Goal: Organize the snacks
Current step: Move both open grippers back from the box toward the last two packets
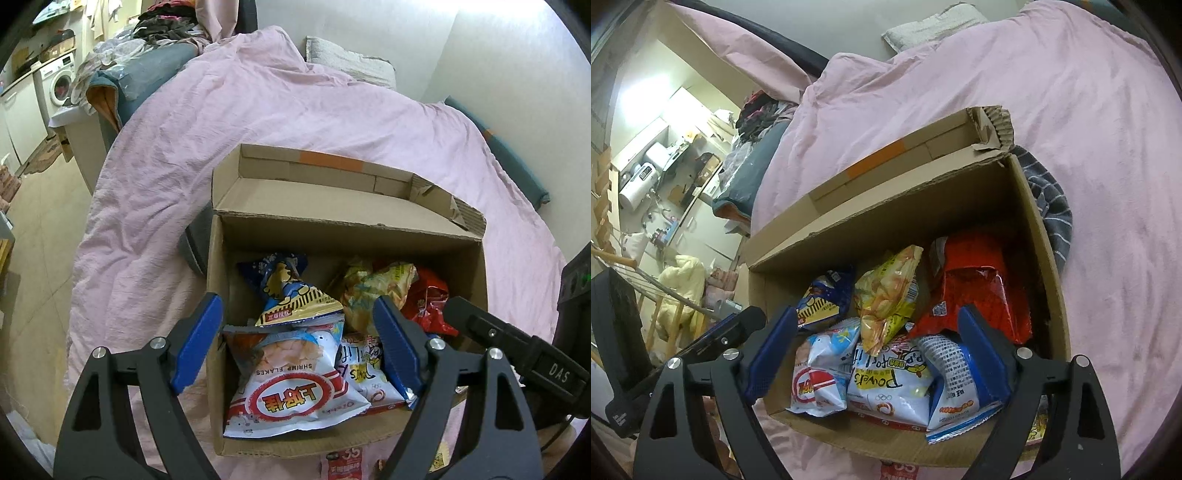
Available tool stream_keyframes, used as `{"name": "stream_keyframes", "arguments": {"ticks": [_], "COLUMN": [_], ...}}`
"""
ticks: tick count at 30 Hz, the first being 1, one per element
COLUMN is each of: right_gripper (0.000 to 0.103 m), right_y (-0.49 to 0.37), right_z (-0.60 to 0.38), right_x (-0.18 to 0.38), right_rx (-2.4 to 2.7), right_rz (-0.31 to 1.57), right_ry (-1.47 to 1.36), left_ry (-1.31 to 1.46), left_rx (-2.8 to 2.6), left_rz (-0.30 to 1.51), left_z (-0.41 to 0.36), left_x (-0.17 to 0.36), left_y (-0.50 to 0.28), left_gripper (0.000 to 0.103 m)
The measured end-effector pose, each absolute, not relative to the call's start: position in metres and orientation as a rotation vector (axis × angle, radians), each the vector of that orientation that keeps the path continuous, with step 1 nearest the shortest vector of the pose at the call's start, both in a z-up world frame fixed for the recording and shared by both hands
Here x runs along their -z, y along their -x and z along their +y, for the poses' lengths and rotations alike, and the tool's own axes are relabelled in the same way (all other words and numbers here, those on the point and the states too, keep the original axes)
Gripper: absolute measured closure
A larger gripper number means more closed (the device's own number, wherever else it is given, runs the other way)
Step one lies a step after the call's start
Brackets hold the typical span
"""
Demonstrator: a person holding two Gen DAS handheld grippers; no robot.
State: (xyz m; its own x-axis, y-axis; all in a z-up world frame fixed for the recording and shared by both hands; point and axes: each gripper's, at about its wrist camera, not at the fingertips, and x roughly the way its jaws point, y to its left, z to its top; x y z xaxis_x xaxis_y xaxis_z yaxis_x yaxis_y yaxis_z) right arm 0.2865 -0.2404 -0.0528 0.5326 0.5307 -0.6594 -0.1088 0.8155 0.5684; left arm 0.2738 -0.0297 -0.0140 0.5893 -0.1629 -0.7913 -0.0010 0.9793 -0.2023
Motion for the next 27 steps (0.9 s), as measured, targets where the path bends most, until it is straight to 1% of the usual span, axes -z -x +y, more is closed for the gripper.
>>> {"name": "stream_keyframes", "arguments": {"ticks": [9, 13, 27], "right_gripper": [0.012, 0.012, 0.012], "right_y": [-0.281, -0.267, -0.224], "right_z": [-0.241, -0.244, -0.245], "right_x": [0.048, 0.036, 0.028], "right_rx": [-0.396, -0.385, -0.286], "right_rz": [0.931, 0.890, 0.899], "right_ry": [-0.489, -0.441, -0.374], "left_ry": [0.199, 0.196, 0.152], "left_rx": [0.073, 0.070, 0.065], "left_rz": [0.949, 0.939, 0.924], "left_z": [-0.025, -0.024, -0.018], "left_x": [0.018, 0.016, 0.007], "left_y": [-0.269, -0.260, -0.205], "left_gripper": [0.022, 0.022, 0.022]}}
